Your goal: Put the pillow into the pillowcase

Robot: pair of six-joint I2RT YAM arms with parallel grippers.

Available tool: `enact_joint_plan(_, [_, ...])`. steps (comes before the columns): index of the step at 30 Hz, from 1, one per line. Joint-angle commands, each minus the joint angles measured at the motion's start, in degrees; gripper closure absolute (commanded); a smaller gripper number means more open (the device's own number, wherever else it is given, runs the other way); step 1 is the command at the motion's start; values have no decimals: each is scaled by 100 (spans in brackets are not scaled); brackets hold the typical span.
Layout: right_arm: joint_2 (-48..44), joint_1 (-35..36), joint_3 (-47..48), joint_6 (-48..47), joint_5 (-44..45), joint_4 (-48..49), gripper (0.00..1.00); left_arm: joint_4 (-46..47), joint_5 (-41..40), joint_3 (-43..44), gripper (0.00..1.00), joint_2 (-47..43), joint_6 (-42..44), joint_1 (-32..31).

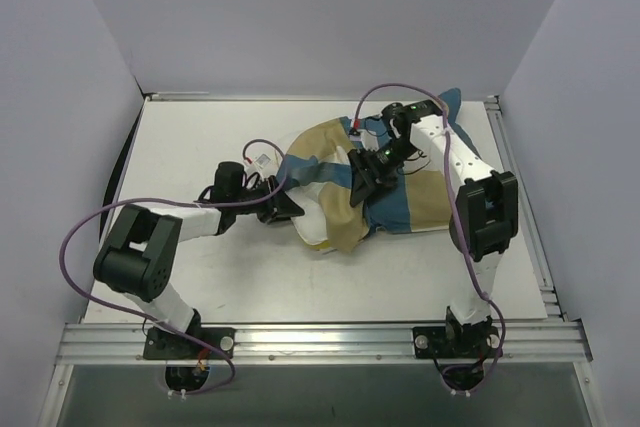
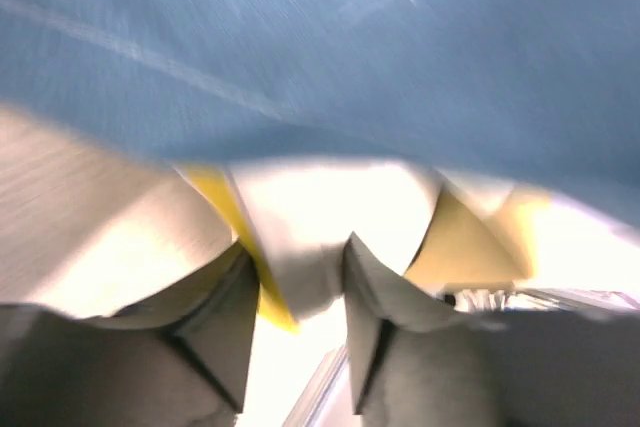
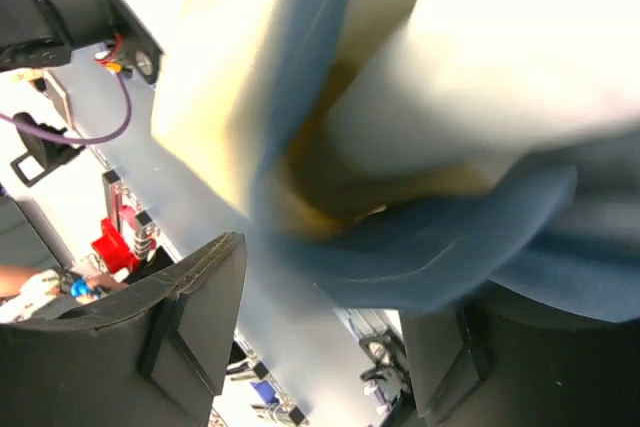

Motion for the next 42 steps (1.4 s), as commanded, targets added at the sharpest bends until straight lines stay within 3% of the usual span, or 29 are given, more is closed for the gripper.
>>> enact_joint_plan(1, [-452,-442,716,-437,-418,-833,40,-1402,357,230,53,-774,1387,455])
enact_joint_plan(3, [-506,-873,1086,-122,-402,-719,41,-2142,384,501,49,-899,2214,919])
enact_joint_plan(8, [-314,-1129,1500,1004,1631,1020,41,-2912,33,1504,45,-242,2887,1476])
enact_joint_plan(13, [896,-875,2519,1540,2269,1277,41,-2605,-346,2443,37,776,2827,1336])
enact_joint_plan(14, [1048,-831,2685,1593,2331,1277,41,-2569,-311,2550,31,918,2765,1231])
enact_joint_plan(21, [1778,-365,2934,1708,2691,1417,43,-2087,-451,2859,30,1534,2510,756])
enact_joint_plan(22, [1909,-347,2916,1707,2674,1469,46,-1903,-442,2867,31,1674,2388,721])
enact_joint_plan(23, [1972,-303,2881,1716,2631,1548,64,-1840,-425,2920,32,1754,2334,685])
enact_joint_plan(25, [2129,-242,2811,1708,2412,1881,87,-1517,-390,2929,34,1999,2185,545])
enact_joint_plan(27, [2174,-41,2740,1986,1816,2198,100,-1130,-259,2990,35,2245,2071,404])
enact_joint_plan(29, [2087,214,2819,2234,495,2419,100,-637,92,3192,41,2685,1475,299])
enact_joint_plan(30, [1947,590,2758,2252,260,2550,100,-218,259,3254,44,2712,1168,272])
enact_joint_plan(31, [1528,750,2636,2226,66,2682,100,82,313,3211,56,2617,1017,246])
enact_joint_plan(34, [710,1033,1748,2532,-305,3481,100,1137,515,2965,77,2345,78,307])
enact_joint_plan(35, [637,1033,1651,2568,-384,3544,100,1375,516,2886,93,2248,-160,412])
enact_joint_plan(36, [575,1042,1694,2578,-515,3553,100,1603,524,2824,100,2134,-354,474])
enact_joint_plan(42, [443,1103,2561,2543,-1077,3474,100,1984,656,2815,100,685,-1041,1202])
